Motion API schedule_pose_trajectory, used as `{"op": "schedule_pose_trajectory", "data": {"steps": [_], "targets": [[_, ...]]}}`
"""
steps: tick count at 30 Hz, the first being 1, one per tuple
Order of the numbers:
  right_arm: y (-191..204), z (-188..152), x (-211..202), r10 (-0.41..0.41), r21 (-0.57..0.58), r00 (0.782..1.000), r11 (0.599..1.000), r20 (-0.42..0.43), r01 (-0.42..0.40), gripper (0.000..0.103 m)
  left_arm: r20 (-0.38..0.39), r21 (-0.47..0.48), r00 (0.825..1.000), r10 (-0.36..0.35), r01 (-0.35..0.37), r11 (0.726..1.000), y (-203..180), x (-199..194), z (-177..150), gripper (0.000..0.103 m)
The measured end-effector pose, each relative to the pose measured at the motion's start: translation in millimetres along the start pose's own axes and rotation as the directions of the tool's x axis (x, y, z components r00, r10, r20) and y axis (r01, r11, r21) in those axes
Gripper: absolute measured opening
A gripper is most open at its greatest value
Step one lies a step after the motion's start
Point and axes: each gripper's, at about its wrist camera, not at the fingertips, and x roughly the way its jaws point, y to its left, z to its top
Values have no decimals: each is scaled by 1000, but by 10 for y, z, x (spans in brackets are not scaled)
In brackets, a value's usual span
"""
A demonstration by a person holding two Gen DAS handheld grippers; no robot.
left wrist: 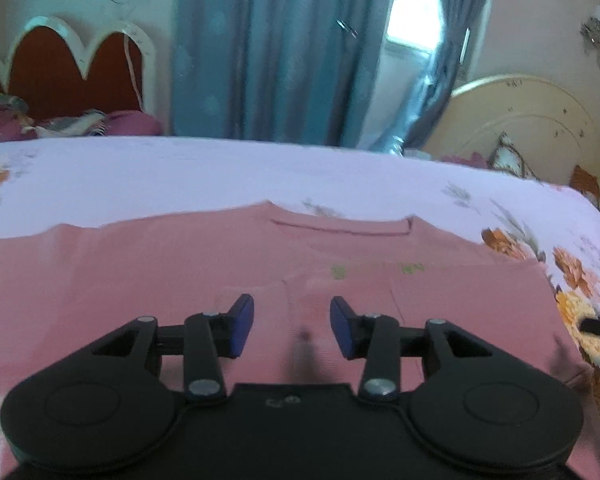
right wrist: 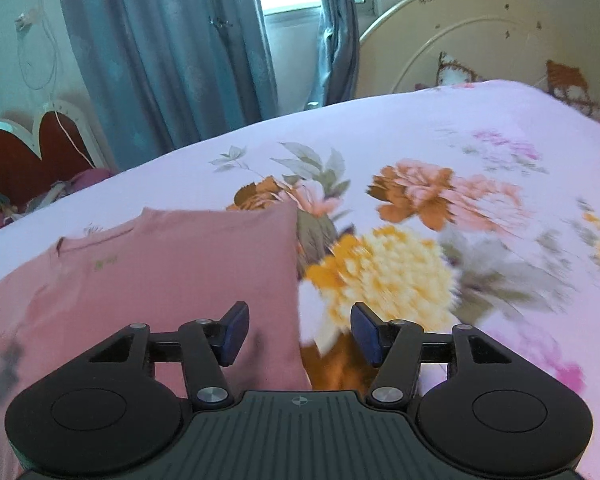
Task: Fold small clothes
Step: 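Move the left gripper over the other sleeve cuff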
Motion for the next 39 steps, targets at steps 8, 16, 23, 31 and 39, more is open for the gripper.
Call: {"op": "schedule_pose_trajectory", "data": {"steps": [8, 16, 23, 31, 39], "targets": [[-44, 347, 812, 23, 61, 998, 998, -66, -19, 34, -94, -25, 995, 30, -33, 999, 104, 338, -218, 40], [3, 363, 922, -22, -44, 1000, 999, -12, 21, 10, -91, 17, 994, 59, -58, 998, 47, 375, -231, 41], [259, 291, 674, -72, -141, 996, 987, 43, 78, 43, -138, 18, 986, 96, -95, 995, 29, 307, -129, 49], [865, -103, 306, 85, -260, 996, 962, -7, -84, 45, -128, 36, 979, 159, -156, 987, 85, 68, -117, 62], [1615, -473, 194, 194, -325, 978, 922, -79, -209, 45, -104, 4, 975, 194, -195, 981, 426, -313, -96, 67]]}}
